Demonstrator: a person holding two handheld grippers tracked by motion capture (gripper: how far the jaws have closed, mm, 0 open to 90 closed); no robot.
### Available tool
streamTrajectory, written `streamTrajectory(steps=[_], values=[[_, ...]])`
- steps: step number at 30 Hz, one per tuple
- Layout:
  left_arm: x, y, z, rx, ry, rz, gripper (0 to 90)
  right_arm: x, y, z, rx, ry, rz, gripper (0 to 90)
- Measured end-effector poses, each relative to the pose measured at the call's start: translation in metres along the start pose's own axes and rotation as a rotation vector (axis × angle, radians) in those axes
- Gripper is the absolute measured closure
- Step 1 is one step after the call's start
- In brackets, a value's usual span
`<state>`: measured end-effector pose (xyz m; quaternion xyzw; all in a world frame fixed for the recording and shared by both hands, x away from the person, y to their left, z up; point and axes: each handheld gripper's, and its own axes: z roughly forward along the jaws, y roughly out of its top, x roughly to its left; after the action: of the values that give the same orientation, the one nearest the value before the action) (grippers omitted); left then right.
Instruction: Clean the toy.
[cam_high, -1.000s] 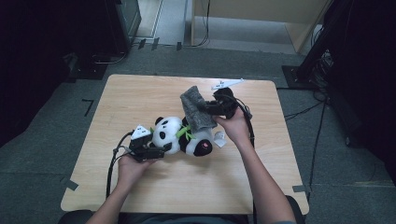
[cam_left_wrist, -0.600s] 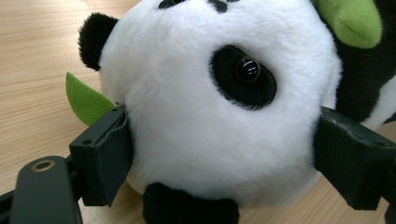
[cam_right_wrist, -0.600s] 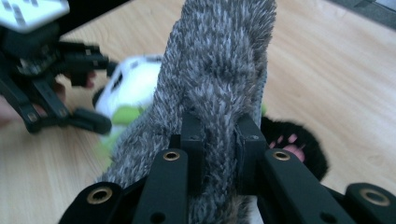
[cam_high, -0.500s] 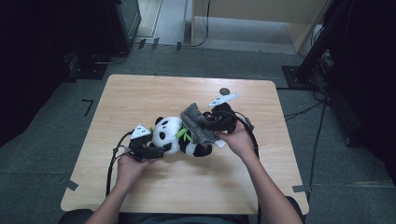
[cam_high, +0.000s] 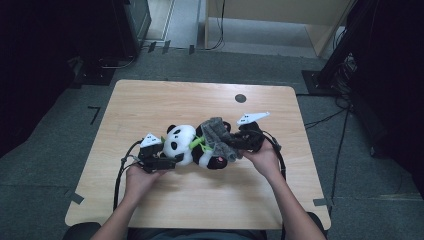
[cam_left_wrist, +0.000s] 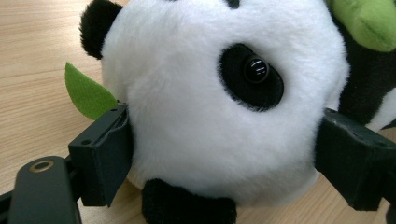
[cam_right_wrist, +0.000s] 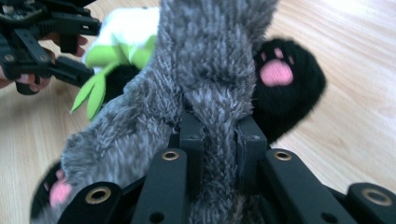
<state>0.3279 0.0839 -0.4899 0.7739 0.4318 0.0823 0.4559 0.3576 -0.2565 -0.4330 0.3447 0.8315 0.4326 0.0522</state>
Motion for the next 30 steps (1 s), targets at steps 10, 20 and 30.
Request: streamTrajectory(steps=[10,20,30], values=[[0.001,0.000,0.000,-0.009,-0.007,-0.007,12.7,-0.016,-0.026,0.001,0.009,-0.031,0.015,77.4],[0.002,0.001,0.000,-0.007,-0.007,0.001,12.5,-0.027,-0.040,0.007,0.047,-0.039,0.073,77.4],[0.003,0.002,0.000,-0.010,-0.010,0.009,12.4,-0.034,-0.045,0.010,0.109,-0.094,0.077,76.8]])
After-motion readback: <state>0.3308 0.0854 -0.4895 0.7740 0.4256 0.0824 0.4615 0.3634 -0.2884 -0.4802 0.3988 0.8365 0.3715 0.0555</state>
